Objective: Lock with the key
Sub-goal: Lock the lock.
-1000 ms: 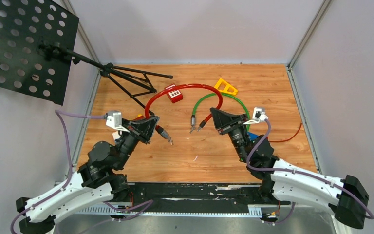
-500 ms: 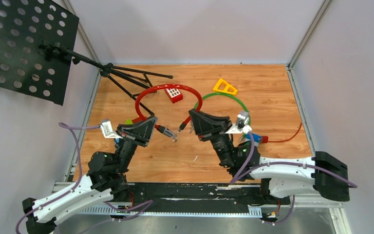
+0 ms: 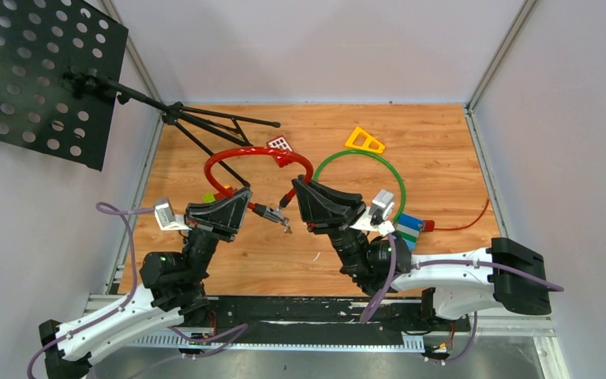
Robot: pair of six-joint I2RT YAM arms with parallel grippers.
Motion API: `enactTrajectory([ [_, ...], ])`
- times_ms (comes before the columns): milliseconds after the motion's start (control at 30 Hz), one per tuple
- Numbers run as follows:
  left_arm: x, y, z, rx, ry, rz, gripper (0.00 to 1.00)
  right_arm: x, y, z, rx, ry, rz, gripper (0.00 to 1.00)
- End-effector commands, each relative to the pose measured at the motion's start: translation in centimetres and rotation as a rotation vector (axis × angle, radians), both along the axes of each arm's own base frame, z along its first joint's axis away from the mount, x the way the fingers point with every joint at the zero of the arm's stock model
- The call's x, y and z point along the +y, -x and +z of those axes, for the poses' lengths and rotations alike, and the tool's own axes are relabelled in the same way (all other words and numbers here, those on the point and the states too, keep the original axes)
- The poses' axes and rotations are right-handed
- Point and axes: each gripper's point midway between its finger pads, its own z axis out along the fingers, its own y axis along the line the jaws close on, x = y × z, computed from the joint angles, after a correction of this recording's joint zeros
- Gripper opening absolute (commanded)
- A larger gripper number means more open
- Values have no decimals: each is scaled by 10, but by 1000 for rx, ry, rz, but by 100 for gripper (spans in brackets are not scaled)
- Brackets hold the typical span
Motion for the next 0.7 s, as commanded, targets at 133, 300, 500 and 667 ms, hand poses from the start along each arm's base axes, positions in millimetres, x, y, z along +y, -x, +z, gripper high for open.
enactTrajectory([
  [133,10,14,26,-64,133,-53,0,-14,14,43,-92,-152,26,0],
  [300,11,19,29,-103,149,-69,0,-5,23,47,-139,-144,71,0],
  [500,11,25,31,-146,157,-83,0,-2,34,50,-188,-129,96,0],
  [667,10,30,35,-182,164,-94,0,0,41,48,-218,-112,113,0],
])
